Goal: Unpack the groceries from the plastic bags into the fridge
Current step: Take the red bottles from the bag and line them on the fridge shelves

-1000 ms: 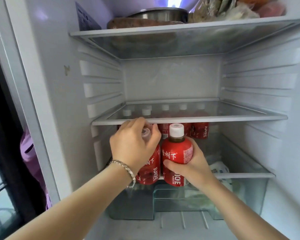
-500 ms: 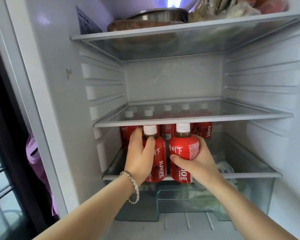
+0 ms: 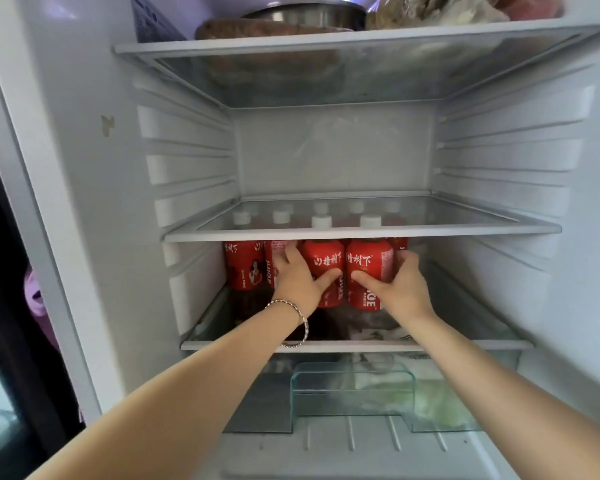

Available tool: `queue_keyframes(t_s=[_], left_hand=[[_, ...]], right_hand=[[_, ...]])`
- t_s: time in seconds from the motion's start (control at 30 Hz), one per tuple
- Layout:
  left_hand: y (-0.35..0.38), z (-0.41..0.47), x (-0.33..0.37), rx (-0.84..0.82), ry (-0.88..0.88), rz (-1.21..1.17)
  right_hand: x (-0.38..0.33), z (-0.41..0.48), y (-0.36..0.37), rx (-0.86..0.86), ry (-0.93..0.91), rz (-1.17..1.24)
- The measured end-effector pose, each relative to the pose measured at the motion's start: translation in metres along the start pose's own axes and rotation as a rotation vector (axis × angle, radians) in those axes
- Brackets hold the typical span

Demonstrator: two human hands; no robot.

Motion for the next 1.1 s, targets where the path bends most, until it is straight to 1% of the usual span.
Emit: queue_keyframes(t_s=[0.07, 0.17, 0.2, 0.3, 0.43, 0.53, 0.6, 0.67, 0.7, 0.77, 0.83, 0.9, 0.97, 1.0, 1.1], left_hand=[[-0.006, 0.008, -0.006, 0.051, -0.027, -0.037], [-0.013, 0.015, -0.014, 0.106, -0.041, 0.186], [-0.012, 0.016, -0.016, 0.096, -0.058, 0.219], [-0.002, 0.017, -0.018, 0.046, -0.094, 0.206], [0.004, 0.021, -0.006, 0.055, -0.051, 0.299], [0.007, 0.028, -0.012, 0.01, -0.074, 0.316], [0.009, 0.031, -0.021, -0.026, -0.11, 0.305], [0.009, 0.032, -0.026, -0.035, -0.114, 0.268], [0.008, 0.031, -0.027, -0.033, -0.115, 0.247], [0.001, 0.025, -0.029, -0.025, -0.121, 0.219], [-0.01, 0.021, -0.034, -0.003, -0.103, 0.232], [-0.022, 0.017, -0.045, 0.005, -0.085, 0.268], [-0.025, 0.011, -0.054, -0.04, -0.063, 0.307], [-0.023, 0.008, -0.059, -0.077, -0.061, 0.326], [-0.015, -0.001, -0.066, -0.164, -0.065, 0.397]], right_hand=[[0.006, 0.012, 0.003, -0.009, 0.022, -0.053], [0.013, 0.027, 0.011, -0.031, 0.048, -0.167], [0.015, 0.032, 0.014, -0.026, 0.048, -0.197], [0.02, 0.039, 0.023, -0.02, 0.074, -0.256], [0.025, 0.038, 0.028, -0.054, 0.127, -0.326], [0.018, 0.029, 0.031, -0.075, 0.116, -0.346], [0.002, 0.018, 0.038, -0.052, 0.03, -0.293], [-0.007, 0.012, 0.055, -0.1, -0.028, -0.313], [-0.007, 0.013, 0.066, -0.151, -0.024, -0.366], [0.004, 0.019, 0.08, -0.215, 0.052, -0.471], [0.01, 0.023, 0.087, -0.206, 0.093, -0.528], [0.01, 0.024, 0.091, -0.155, 0.072, -0.564], [0.01, 0.026, 0.093, -0.138, 0.049, -0.6], [0.01, 0.027, 0.094, -0.161, 0.051, -0.621], [0.012, 0.027, 0.1, -0.317, 0.098, -0.693]])
Point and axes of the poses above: each hand's wrist, its own z-axis towards the middle knuckle, its own y-axis out of the palm, x = y × z, the point moved 9 cm from there along z, towards the middle knuckle, and after that the axes turned 12 degrees about z, right-handed, at the moved point
